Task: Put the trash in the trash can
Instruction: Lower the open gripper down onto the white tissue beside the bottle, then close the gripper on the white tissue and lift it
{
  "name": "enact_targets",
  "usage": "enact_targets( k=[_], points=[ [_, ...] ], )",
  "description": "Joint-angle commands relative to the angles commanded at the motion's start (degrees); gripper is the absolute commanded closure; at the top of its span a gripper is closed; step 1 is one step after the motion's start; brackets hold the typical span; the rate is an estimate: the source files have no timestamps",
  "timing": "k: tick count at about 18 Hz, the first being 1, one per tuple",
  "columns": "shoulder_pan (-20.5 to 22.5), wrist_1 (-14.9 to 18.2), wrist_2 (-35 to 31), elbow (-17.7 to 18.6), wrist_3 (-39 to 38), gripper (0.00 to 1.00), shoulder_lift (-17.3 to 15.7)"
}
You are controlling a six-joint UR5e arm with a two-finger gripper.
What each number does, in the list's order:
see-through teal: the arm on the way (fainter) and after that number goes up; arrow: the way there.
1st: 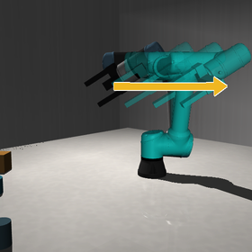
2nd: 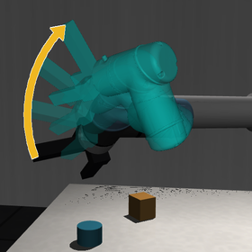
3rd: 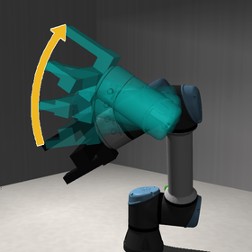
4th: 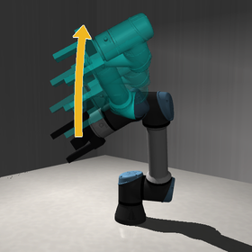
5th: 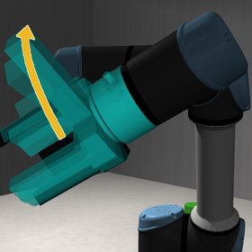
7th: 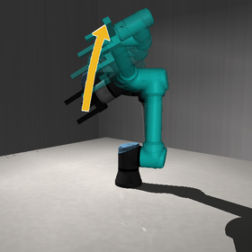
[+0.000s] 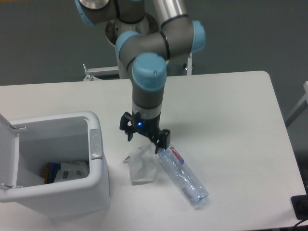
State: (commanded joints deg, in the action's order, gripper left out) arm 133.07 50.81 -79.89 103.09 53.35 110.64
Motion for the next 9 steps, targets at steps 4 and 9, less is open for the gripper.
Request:
enact_targets(
  k=[4, 9],
  points=[
    [-1.06, -4.13, 0.00, 0.26, -2.55, 0.00, 3.79],
    [-1.23, -4.41, -0.35, -0.17, -5.53, 0.92, 3.79]
  ],
)
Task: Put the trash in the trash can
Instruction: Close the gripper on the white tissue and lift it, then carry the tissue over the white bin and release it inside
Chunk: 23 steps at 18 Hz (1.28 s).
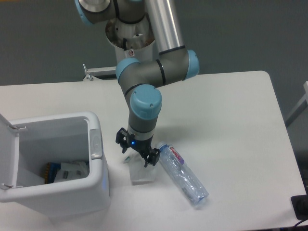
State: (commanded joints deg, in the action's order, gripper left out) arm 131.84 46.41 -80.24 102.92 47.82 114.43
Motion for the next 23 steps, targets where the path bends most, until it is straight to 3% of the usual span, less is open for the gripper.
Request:
enact_targets(
  k=[1, 8, 12, 19, 23],
  points=[
    [0.00, 0.00, 0.00, -0.17, -0.35, 1.00, 0.00],
    [0.09, 0.18, 0.44, -3.25, -1.76, 1.00, -1.23],
    [1.05, 0.26, 1.75, -8.16, -4.56, 1.00, -1.93],
    [8.52, 0.79, 17.38, -20.02, -16.85, 1.00, -4.21],
    [10.28, 0.79, 25.04, -22.67, -28.89, 1.00, -9.57]
  ],
)
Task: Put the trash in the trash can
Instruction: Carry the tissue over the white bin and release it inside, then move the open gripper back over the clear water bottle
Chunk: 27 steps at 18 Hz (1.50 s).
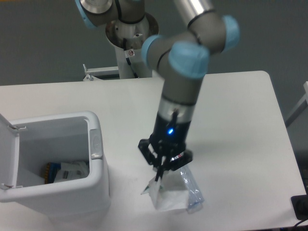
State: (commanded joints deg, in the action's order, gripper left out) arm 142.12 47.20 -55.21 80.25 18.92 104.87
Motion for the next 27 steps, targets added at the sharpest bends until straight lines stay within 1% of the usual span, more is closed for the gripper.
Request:
enact_targets(
  k=[2, 3, 4, 5, 6, 9, 10, 11, 12, 13, 14, 18, 19, 21, 22, 25, 27],
  points=[
    [-1.14, -0.09, 1.58, 0.43, -5.71, 1.00, -3.25],
    [-2.19, -0.26, 1.85, 1.05, -7.22, 1.00, -5.01],
    [-3.59, -0.26, 1.86, 1.14, -8.19, 1.00, -5.89],
    [-6.48, -0.26, 1.94, 1.31, -9.16, 1.00, -6.43],
    [-9.20, -0.44, 1.95, 2.27, -9.34, 1.00, -7.39],
    [-14.48, -0.61, 1.95, 5.17, -9.17, 1.00, -7.75],
    [-15.98, -0.62, 1.95, 5.97, -8.82, 0.94, -7.84],
    [-16.52, -0.88, 1.86, 6.76, -8.38, 0.58, -7.75],
    [-16.52, -0.88, 1.86, 6.68, -8.29, 0.31, -7.66],
    [-16.52, -0.88, 1.86, 6.33, -8.29, 0.07, -7.57],
    [-16.44, -0.70, 1.86, 5.98, -9.33, 0.01, -7.83],
    [-15.65, -0.62, 1.86, 5.89, -10.75, 0.00, -7.93],
    [-14.51, -0.44, 1.86, 5.71, -10.75, 0.00, -7.93],
    [-10.48, -0.26, 1.94, 5.54, -11.01, 0.00, -7.75],
    [-8.55, -0.26, 1.95, 5.45, -11.71, 0.00, -6.88],
    [-2.39, 0.09, 1.07, 2.99, -12.33, 0.00, 0.40],
    [-1.15, 0.26, -0.85, 2.81, -11.98, 0.00, 3.40]
  ],
)
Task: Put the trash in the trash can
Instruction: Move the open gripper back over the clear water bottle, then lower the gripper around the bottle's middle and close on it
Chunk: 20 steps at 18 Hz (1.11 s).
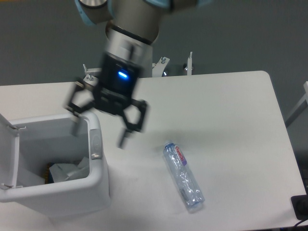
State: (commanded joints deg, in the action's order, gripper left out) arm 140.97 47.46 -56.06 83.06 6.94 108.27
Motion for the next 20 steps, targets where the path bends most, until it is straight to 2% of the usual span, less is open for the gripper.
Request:
enact_targets(
  k=[2, 3, 5, 11, 15, 20],
  points=[
    [0.36, 0.35, -4.56, -0.26, 0.00, 0.00, 2.90],
    [0.44, 0.79, -8.33, -1.48, 0.18, 0.00, 5.09],
    [0.79, 2.89, -12.21, -1.93, 0.79, 0.00, 7.48],
    [0.62, 2.99, -21.00, -0.88, 3.16, 0.01, 15.21],
    [0.62, 2.55, -24.97, -0.70, 6.76, 0.00, 17.85],
    [0.62, 2.20, -28.14, -0.97, 7.30, 0.00, 19.70]
  ],
)
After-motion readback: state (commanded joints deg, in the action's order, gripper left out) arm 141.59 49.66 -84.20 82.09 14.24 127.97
